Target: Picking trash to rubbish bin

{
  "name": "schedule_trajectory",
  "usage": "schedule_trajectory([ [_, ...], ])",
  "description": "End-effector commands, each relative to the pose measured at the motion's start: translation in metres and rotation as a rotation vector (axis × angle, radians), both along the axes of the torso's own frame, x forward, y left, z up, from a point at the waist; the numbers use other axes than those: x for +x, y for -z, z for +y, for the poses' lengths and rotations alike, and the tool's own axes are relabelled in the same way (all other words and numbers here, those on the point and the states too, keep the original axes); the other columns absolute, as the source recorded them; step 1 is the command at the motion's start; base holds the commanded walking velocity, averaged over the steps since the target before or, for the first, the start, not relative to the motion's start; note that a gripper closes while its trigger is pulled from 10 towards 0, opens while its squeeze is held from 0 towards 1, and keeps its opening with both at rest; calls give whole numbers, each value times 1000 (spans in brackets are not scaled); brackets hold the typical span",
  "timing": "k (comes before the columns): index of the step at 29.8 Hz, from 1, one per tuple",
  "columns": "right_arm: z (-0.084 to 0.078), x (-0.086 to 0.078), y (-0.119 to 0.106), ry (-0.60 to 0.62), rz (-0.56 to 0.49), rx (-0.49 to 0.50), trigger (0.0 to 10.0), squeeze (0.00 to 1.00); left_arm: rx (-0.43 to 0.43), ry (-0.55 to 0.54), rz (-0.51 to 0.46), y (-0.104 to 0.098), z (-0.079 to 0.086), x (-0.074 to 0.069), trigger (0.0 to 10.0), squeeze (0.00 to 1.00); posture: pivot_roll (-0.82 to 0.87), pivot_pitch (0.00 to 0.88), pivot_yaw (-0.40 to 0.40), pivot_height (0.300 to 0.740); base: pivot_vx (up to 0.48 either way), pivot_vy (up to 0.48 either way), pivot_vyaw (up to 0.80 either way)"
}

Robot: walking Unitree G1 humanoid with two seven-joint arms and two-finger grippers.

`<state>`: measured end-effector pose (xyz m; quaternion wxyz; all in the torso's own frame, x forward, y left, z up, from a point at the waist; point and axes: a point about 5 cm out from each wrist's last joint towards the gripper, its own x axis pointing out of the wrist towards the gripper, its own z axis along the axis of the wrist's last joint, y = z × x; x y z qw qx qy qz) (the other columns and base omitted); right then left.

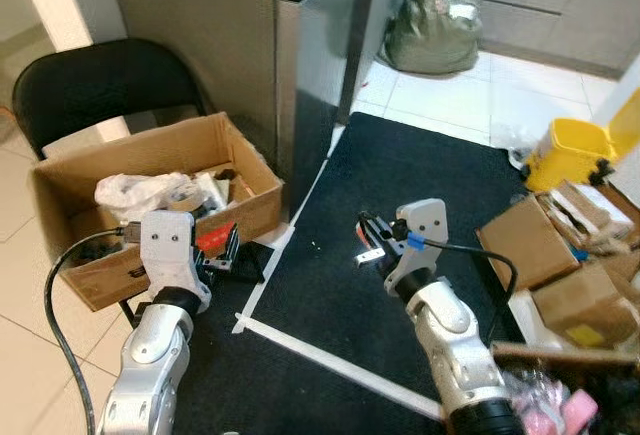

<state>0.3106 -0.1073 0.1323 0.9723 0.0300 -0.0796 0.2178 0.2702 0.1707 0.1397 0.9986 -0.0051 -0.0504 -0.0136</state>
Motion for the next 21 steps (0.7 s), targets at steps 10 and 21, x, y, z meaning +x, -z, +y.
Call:
schedule_trajectory([
  [10,-3,-2,5,-8,9,-16,10000,0,-4,9,19,4,-3,-1,10000,0,68,120,-43,740,274,0,446],
  [21,-1,-2,5,-14,9,-19,10000,0,-2,10,19,3,-3,0,10000,0,69,121,-43,740,273,0,447],
])
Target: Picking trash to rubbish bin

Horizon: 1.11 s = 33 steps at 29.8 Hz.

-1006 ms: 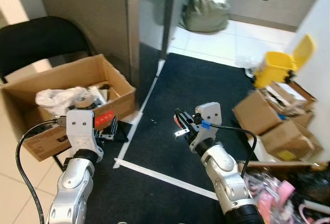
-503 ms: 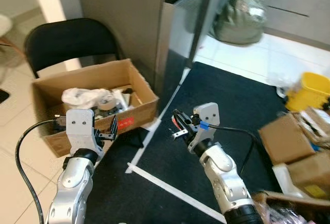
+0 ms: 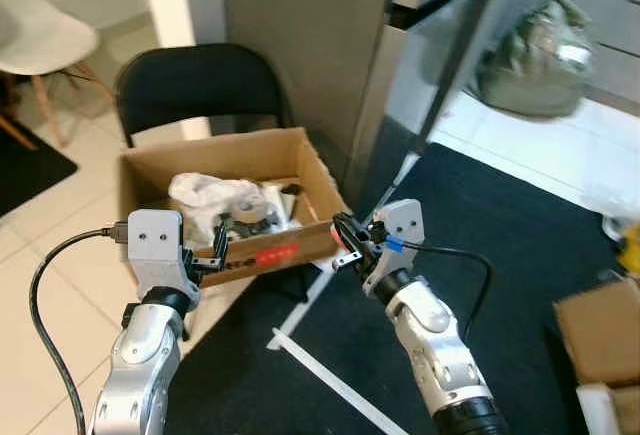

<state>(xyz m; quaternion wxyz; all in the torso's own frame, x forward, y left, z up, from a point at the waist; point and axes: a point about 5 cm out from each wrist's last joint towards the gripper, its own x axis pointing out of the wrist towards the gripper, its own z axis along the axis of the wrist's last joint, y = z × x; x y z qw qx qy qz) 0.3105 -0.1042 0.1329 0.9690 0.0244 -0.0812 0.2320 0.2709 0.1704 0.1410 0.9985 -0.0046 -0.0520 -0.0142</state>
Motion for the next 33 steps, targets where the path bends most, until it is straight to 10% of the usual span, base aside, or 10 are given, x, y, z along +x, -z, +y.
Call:
schedule_trajectory([
  [1,-5,-2,5,14,15,-7,10000,0,-3,9,22,4,-2,-1,10000,0,69,121,-43,740,274,0,450],
  [33,-5,2,4,25,28,37,10000,0,-1,13,20,5,-2,1,10000,0,67,108,-48,740,272,0,42],
])
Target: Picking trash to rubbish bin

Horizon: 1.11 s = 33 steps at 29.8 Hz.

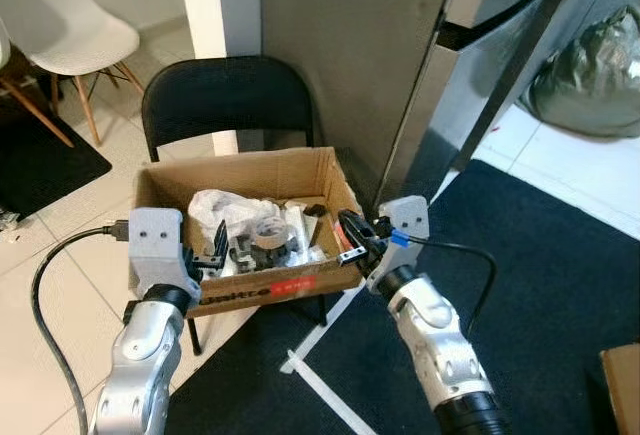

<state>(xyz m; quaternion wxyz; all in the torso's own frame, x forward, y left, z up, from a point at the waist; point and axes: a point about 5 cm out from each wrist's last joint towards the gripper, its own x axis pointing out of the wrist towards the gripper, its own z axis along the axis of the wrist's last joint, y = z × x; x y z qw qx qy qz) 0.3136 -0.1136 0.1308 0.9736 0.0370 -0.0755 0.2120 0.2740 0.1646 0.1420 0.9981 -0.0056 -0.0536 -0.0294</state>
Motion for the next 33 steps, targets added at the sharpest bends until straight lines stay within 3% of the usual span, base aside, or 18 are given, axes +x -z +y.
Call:
schedule_trajectory([
  [1,5,-1,2,-13,9,12,10000,0,0,-17,23,6,4,-2,10000,0,67,108,-48,740,270,0,0],
  [33,11,-4,3,-61,5,10,10000,0,-8,-18,22,6,2,-3,10000,0,67,125,-52,740,274,0,0],
])
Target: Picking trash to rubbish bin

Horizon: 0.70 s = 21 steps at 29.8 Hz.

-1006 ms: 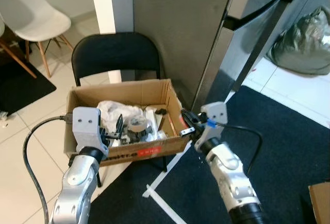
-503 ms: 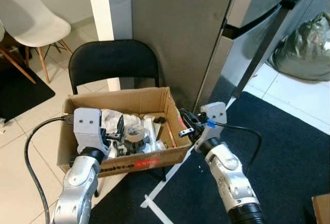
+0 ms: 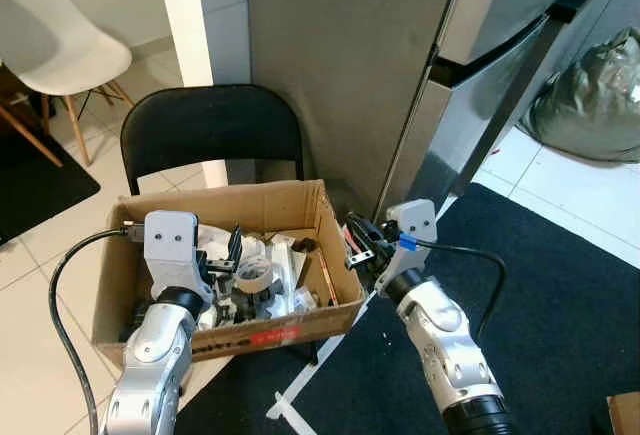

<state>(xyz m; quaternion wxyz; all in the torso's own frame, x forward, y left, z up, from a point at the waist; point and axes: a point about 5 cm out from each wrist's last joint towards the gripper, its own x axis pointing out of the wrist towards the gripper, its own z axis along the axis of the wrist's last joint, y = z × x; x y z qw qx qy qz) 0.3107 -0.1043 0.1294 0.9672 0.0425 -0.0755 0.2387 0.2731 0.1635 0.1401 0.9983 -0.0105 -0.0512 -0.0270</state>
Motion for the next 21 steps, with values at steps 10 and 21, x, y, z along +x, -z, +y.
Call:
schedule_trajectory([
  [10,4,0,3,-17,16,3,10000,0,-1,-13,12,3,4,-3,10000,0,66,127,-49,740,265,0,0],
  [21,36,10,31,-187,181,-168,10000,0,274,164,221,35,8,-7,10000,0,64,126,-50,740,0,0,0],
])
